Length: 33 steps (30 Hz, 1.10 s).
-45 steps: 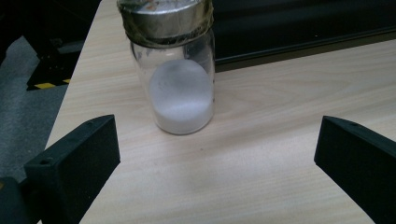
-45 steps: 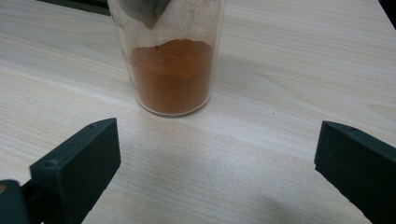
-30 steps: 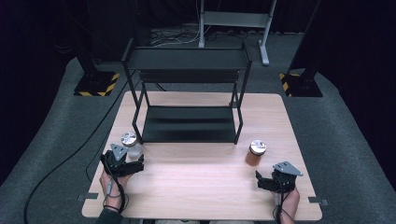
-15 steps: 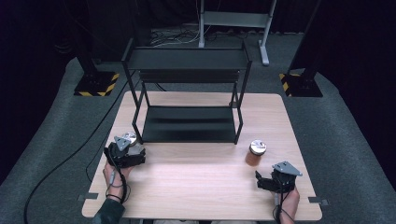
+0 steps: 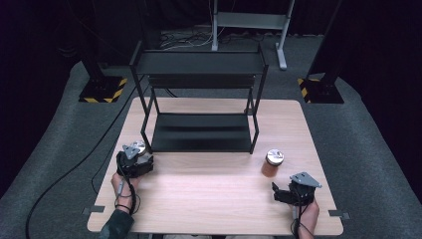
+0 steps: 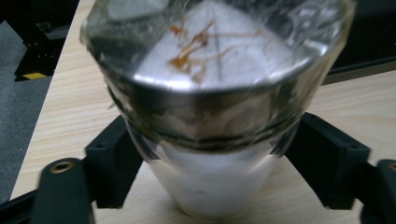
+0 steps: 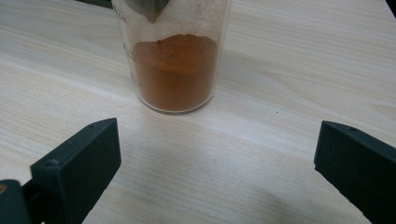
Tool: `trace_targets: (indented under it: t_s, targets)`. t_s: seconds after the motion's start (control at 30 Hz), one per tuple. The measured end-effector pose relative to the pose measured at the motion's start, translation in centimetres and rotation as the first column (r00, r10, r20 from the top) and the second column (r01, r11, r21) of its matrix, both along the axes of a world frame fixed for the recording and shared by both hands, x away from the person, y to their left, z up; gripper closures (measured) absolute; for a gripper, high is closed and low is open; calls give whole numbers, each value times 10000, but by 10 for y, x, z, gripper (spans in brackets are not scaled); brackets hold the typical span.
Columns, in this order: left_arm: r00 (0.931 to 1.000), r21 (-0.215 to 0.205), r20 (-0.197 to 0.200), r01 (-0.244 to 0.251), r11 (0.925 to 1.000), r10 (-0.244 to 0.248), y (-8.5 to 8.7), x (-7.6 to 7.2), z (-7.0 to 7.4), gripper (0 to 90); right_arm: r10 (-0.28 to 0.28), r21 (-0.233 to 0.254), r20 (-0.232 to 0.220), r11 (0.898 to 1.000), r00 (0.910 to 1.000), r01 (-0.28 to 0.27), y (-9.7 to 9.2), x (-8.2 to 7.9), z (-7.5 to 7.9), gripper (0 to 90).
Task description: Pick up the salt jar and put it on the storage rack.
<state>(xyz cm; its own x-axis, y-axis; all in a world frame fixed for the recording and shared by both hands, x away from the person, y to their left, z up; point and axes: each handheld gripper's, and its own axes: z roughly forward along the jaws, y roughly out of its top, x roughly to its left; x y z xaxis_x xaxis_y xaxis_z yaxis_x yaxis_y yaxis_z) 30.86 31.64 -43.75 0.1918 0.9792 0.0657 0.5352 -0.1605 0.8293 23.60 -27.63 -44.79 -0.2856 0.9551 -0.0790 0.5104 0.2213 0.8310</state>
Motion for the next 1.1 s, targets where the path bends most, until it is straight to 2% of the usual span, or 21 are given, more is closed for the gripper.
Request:
trace_targets:
  t_s: [0.13, 0.4, 0.6, 0.87, 1.1]
  targets:
    - [9999, -235, 158, -56, 9997, 60, 3, -2, -4, 285, 6, -21, 7, 10000, 10000, -6, 0, 0, 0, 0]
    - [9994, -540, 349, -1, 9985, 20, 9, -4, -9, 296, 20, -69, -14, 10000, 10000, -20, 1, 0, 0, 0]
    - [9994, -668, 335, -36, 9978, 58, 10, -4, -9, 302, 35, -67, -33, 10000, 10000, -35, 1, 1, 0, 0]
    - [9994, -665, 351, 37, 9978, -14, 11, -5, -9, 304, 39, -63, -39, 10000, 10000, -40, 1, 1, 0, 0]
    - [9995, -488, 261, 182, 9986, -169, 10, -5, -4, 304, 33, -41, -34, 10000, 10000, -33, 0, 1, 0, 0]
